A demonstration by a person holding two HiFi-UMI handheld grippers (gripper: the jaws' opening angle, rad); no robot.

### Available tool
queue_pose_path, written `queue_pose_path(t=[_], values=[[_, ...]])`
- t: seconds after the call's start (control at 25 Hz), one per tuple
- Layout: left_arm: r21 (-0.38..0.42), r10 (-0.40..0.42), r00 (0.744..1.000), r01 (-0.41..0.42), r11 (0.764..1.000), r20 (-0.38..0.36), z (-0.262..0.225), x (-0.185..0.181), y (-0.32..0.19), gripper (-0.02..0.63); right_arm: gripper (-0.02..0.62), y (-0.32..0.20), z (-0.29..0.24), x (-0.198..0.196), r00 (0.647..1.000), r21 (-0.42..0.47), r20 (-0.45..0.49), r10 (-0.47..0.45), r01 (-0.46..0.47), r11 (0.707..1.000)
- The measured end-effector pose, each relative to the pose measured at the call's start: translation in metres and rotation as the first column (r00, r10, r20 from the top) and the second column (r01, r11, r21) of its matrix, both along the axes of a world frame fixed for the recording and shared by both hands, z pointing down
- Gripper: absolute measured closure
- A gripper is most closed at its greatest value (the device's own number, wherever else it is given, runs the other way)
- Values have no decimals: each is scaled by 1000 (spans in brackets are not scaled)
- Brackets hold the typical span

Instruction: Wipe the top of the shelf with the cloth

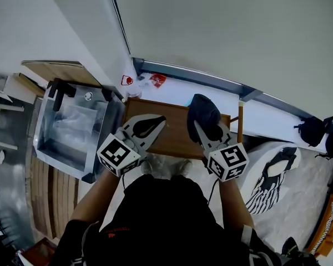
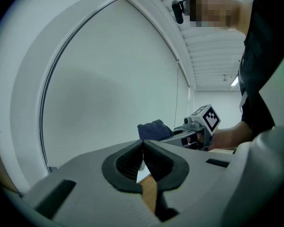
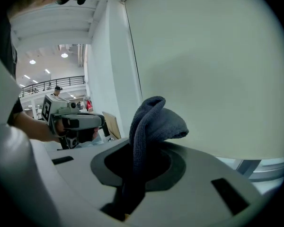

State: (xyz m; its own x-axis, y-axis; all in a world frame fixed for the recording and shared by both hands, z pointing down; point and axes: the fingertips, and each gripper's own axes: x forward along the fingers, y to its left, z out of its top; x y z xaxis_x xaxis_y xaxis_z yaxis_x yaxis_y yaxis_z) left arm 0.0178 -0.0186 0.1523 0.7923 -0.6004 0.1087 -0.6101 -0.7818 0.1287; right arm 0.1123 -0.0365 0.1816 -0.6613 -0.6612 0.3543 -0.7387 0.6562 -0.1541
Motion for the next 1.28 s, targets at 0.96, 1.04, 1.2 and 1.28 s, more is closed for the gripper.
queue_pose_path(t=[0.96,1.04,1.2,1.28], values=[[-7,-17,999,17,1000,-41,-1,-37,-15,586,537,0,-34,-44,996,48,42,-74,72,996],[-7,-18,999,18,1000,-43,-2,-37,-15,586,537,1,-34,-46,996,48,39,-77,75,996],[-4,-21,999,21,1000,-47,-2,-37,-16,586,537,-1,-33,-47,996,48,35,-79,77,996],[-5,-22,999,22,1000,-49,-2,-36,-17,586,537,-1,-32,-47,996,47,34,-79,77,996]])
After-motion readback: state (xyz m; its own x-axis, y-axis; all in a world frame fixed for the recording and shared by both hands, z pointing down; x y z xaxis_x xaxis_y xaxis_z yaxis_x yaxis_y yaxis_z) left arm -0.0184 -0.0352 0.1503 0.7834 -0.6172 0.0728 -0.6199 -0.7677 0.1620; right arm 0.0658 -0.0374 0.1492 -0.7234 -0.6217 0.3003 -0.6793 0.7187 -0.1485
